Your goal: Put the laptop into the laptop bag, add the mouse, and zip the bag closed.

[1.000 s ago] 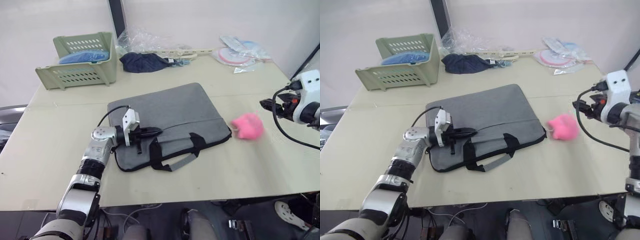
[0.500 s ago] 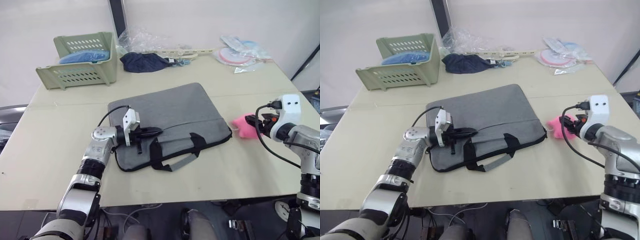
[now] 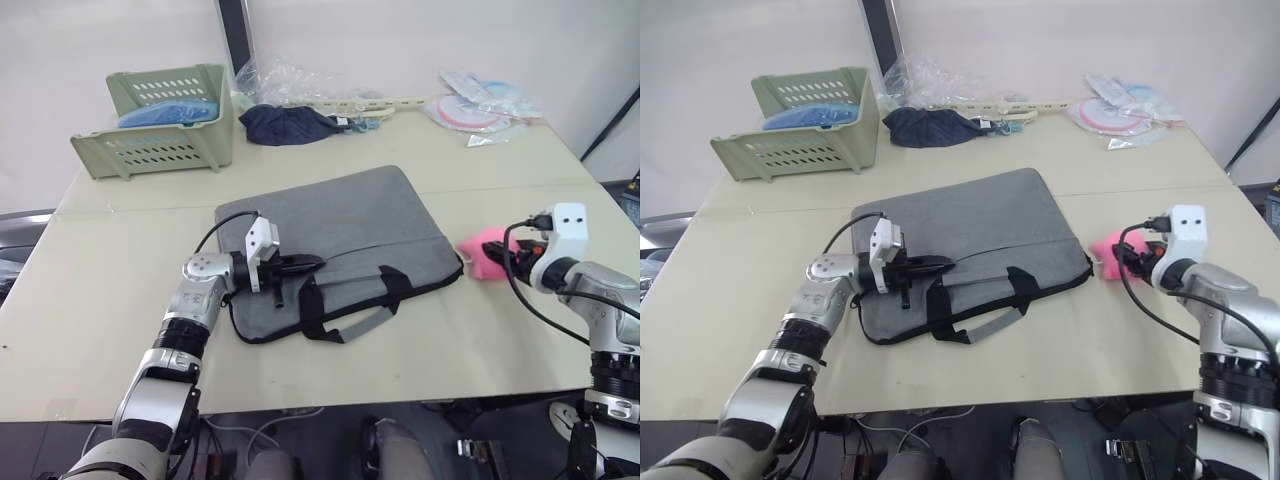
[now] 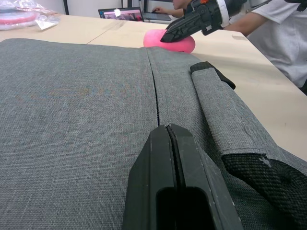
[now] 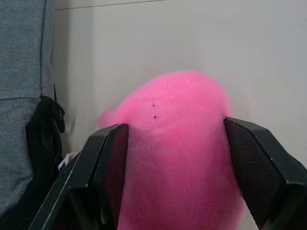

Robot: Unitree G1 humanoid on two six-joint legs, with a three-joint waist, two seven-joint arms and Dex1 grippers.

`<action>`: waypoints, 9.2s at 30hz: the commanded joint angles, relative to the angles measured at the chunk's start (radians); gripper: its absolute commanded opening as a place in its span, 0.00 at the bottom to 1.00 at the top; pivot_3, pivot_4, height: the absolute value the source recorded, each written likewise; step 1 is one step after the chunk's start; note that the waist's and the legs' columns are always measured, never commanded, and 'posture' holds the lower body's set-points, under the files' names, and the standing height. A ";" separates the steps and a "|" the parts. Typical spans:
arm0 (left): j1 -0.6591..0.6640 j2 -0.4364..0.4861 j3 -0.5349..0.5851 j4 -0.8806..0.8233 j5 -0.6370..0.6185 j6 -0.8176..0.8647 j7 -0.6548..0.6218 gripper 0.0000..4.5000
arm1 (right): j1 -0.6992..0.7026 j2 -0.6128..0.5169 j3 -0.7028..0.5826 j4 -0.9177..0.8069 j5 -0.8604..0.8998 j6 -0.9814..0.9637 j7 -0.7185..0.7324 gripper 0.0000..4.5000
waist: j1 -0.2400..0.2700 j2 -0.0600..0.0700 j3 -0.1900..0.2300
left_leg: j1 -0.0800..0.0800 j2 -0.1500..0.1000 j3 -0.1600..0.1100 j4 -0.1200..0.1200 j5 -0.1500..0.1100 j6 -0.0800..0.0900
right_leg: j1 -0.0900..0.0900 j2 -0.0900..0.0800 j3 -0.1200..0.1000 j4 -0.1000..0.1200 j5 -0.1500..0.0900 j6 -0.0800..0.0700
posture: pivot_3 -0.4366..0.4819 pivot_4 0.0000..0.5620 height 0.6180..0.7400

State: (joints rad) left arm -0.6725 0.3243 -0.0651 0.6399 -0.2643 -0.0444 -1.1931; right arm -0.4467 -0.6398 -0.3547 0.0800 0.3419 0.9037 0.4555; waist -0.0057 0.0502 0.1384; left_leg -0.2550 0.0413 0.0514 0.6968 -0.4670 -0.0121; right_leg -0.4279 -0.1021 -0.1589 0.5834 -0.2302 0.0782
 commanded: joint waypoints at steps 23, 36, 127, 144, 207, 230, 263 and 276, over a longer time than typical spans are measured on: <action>0.104 -0.004 -0.071 0.062 0.066 0.071 0.000 0.00 | -0.167 -0.081 0.103 0.143 -0.032 -0.095 0.047 0.01 | -0.003 0.000 0.000 | 0.002 0.000 0.000 -0.003 0.000 0.000 | 0.000 0.000 0.000 0.000 0.000 -0.001 | 0.48 0.27 1.00; 0.140 0.018 -0.067 0.004 0.057 0.099 0.000 0.00 | -0.320 -0.028 0.220 0.376 -0.091 -0.256 0.102 0.01 | -0.018 0.001 0.000 | 0.002 0.000 0.001 -0.004 0.000 0.000 | 0.000 0.000 0.000 0.000 -0.001 -0.001 | 0.48 0.27 1.00; 0.069 0.329 0.577 -0.535 -0.327 0.571 0.479 0.00 | -0.052 0.091 -0.093 -0.669 0.144 0.336 -0.161 0.74 | -0.011 -0.021 0.036 | -0.018 0.000 -0.001 0.000 0.001 -0.002 | -0.018 0.000 -0.002 0.001 0.000 0.000 | 0.48 0.27 1.00; 0.147 0.359 0.507 -0.480 -0.329 0.601 0.440 0.57 | -0.014 0.188 -0.106 -0.740 0.164 0.391 -0.238 0.77 | -0.007 -0.021 0.036 | -0.017 0.000 0.000 0.000 0.001 -0.002 | -0.018 0.002 -0.001 0.001 0.000 0.000 | 0.48 0.27 1.00; 0.066 0.210 0.425 -0.060 -0.257 0.690 0.518 0.00 | 0.116 0.502 -0.195 -0.512 0.216 0.305 -0.332 0.77 | -0.030 -0.022 0.034 | -0.009 0.000 0.007 0.002 0.001 -0.002 | -0.018 0.002 0.005 0.009 0.000 0.000 | 0.48 0.27 1.00; 0.050 0.204 0.393 -0.047 -0.242 0.679 0.509 0.00 | 0.107 0.507 -0.192 -0.448 0.254 0.245 -0.377 0.06 | -0.022 -0.024 0.033 | -0.009 -0.001 0.008 0.002 0.001 -0.002 | -0.017 0.002 0.006 0.009 0.000 0.000 | 0.48 0.27 1.00; -0.390 0.157 0.282 0.560 0.011 0.301 0.315 0.00 | 0.360 0.686 -0.176 -0.851 0.452 0.459 -0.545 0.01 | -0.012 -0.032 0.027 | -0.010 -0.002 0.007 0.001 0.002 -0.002 | -0.017 0.002 0.004 0.007 0.000 0.000 | 0.48 0.27 1.00; -0.402 0.154 0.286 0.581 0.032 0.281 0.301 0.00 | 0.351 0.685 -0.167 -0.847 0.457 0.459 -0.557 0.01 | -0.023 -0.033 0.027 | -0.010 -0.002 0.007 0.001 0.002 -0.002 | -0.017 0.002 0.004 0.007 0.000 0.000 | 0.48 0.27 1.00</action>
State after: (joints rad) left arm -1.0577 0.5092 0.2354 1.2216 -0.2452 0.2292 -0.8458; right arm -0.0970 0.0386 -0.5774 -0.7782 0.7513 1.3273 -0.1167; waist -0.0283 0.0174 0.1651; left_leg -0.2646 0.0396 0.0583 0.6974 -0.4655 -0.0137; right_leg -0.4445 -0.1003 -0.1548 0.5906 -0.2300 0.0781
